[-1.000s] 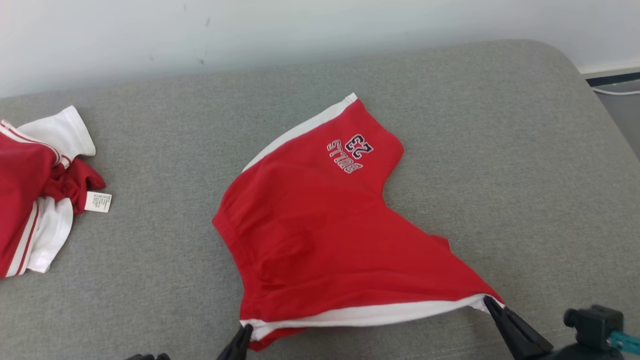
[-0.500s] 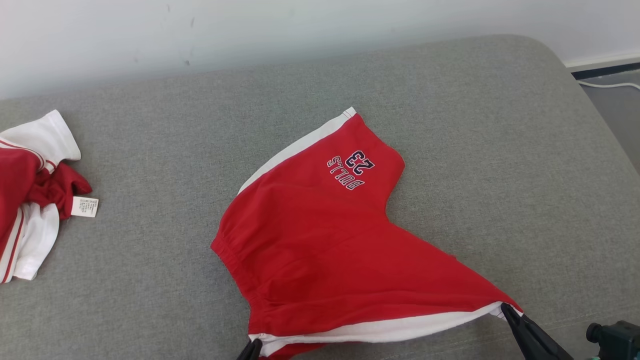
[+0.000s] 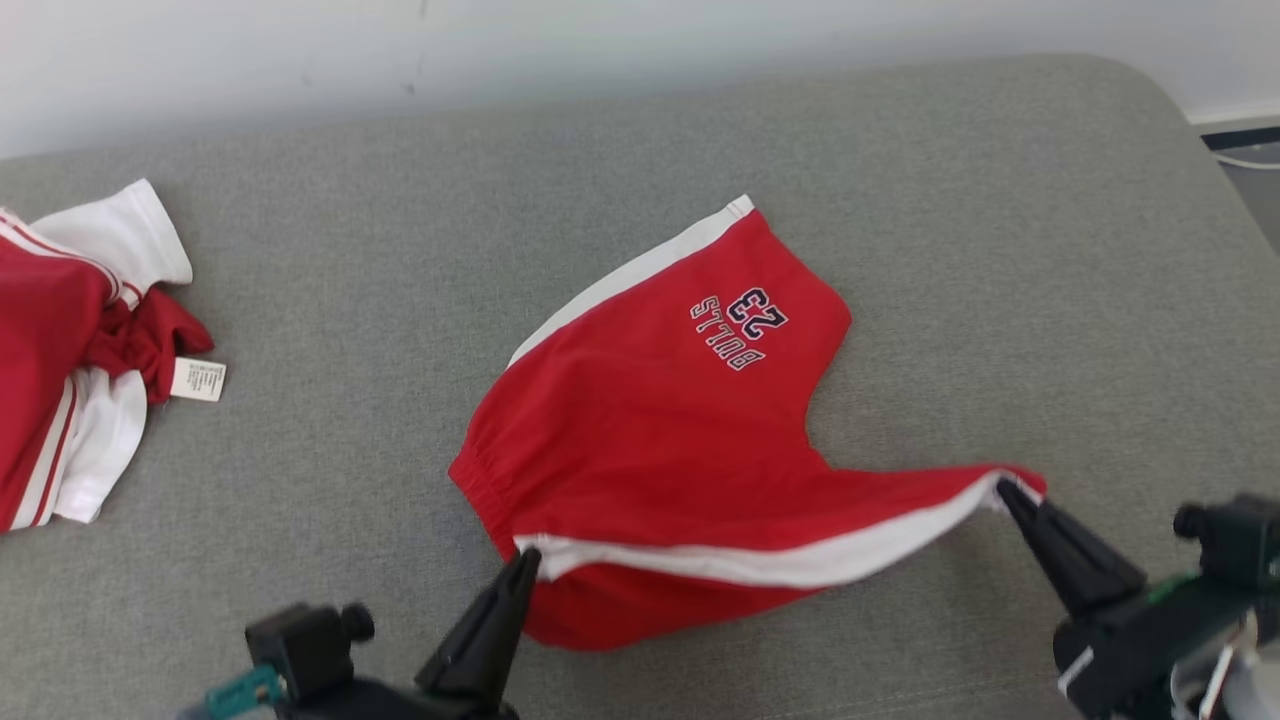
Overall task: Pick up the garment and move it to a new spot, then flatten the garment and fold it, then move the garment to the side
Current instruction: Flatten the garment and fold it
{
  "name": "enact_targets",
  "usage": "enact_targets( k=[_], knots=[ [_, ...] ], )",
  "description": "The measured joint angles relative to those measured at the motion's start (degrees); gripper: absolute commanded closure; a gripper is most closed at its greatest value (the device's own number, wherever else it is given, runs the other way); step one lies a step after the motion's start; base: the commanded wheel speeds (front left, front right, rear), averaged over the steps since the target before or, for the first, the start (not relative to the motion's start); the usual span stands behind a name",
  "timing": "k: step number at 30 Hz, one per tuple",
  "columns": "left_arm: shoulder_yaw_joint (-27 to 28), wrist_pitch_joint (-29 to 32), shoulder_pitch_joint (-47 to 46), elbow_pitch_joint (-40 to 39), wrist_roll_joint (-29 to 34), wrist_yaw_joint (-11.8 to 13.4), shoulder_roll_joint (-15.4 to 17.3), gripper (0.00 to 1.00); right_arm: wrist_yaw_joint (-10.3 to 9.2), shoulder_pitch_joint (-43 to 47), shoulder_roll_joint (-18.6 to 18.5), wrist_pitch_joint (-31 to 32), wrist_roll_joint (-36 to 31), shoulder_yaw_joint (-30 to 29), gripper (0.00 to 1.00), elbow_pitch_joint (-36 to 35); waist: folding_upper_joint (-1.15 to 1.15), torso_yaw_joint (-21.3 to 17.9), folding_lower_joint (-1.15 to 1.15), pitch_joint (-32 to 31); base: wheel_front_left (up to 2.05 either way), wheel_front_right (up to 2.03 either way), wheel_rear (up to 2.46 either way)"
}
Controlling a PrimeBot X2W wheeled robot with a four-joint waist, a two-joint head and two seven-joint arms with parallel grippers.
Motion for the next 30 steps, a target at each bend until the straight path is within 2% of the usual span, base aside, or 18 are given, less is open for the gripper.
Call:
enact_targets(
  k=[5,16,30],
  knots=[
    [1.33,0.99,-6.02,2.61,-0.22,1.96,-1.85,1.00,1.48,-9.23,0.00,4.59,0.34,0.21,1.00,3.25,0.00,0.95,0.00,1.77,0.00,0.00,0.00],
    [2.92,2.50,-16.84,10.56,-0.40,4.14,-5.97,1.00,3.47,-27.99,1.59,14.08,1.19,1.76,1.00,14.67,0.00,4.04,0.01,6.32,0.00,0.00,0.00],
    [3.76,2.49,-25.30,18.41,-0.71,4.68,-8.64,1.00,4.63,-43.86,4.94,22.40,1.15,5.97,1.00,27.10,0.01,9.68,0.00,11.65,0.00,0.00,0.00]
  ],
)
